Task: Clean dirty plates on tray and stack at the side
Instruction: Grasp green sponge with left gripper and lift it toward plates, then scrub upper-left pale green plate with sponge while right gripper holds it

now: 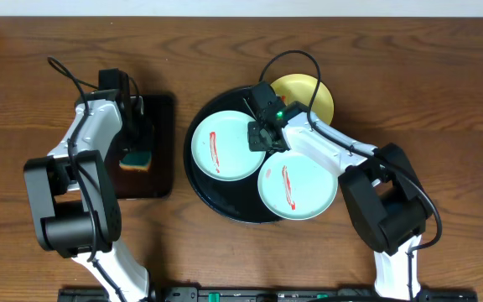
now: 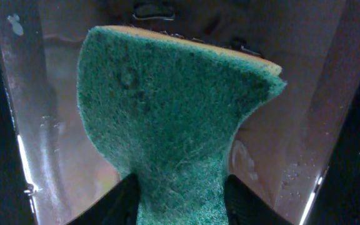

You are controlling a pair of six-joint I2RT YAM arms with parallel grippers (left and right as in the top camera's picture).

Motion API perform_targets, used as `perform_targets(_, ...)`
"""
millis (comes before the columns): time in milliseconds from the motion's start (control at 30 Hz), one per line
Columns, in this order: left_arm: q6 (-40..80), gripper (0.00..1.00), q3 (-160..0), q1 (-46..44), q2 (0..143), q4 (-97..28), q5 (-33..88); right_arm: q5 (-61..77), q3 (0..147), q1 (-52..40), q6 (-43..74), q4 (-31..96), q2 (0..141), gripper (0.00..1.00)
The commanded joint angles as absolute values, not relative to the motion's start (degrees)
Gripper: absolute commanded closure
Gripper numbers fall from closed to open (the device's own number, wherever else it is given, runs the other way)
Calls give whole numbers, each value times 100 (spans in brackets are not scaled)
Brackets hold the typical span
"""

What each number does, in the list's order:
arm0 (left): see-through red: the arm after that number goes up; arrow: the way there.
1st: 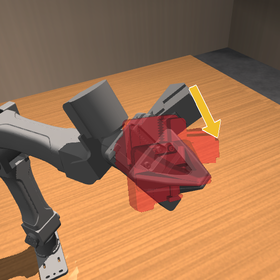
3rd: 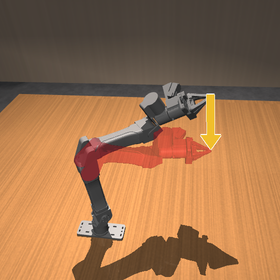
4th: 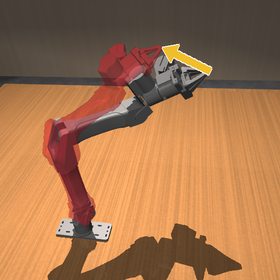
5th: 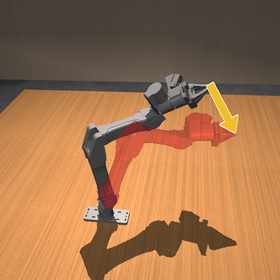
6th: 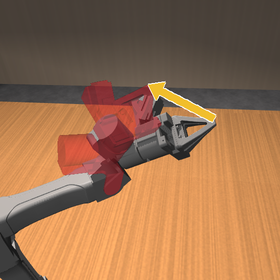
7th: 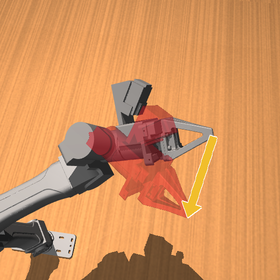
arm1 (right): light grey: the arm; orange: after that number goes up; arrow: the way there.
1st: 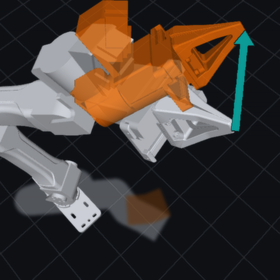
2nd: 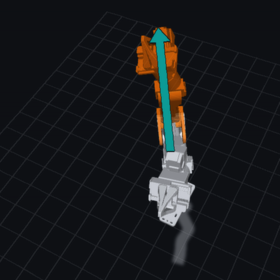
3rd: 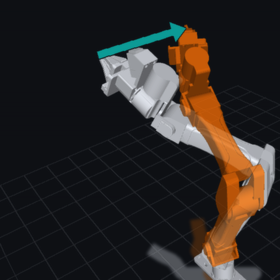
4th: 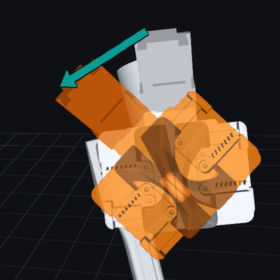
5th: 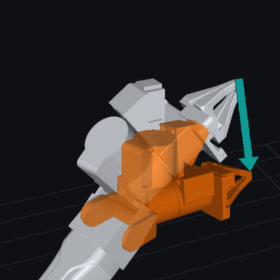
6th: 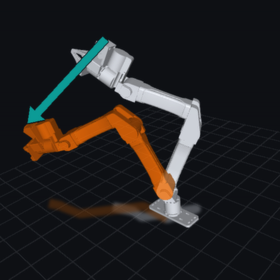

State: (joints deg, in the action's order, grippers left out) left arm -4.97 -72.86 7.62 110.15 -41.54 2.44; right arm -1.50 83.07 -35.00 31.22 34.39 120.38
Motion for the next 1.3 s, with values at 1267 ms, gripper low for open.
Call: perform_targets(1267,1984,93,-7030,-718,9627,-4394,1710,143,8152,-3610,3131,3280,12202,99)
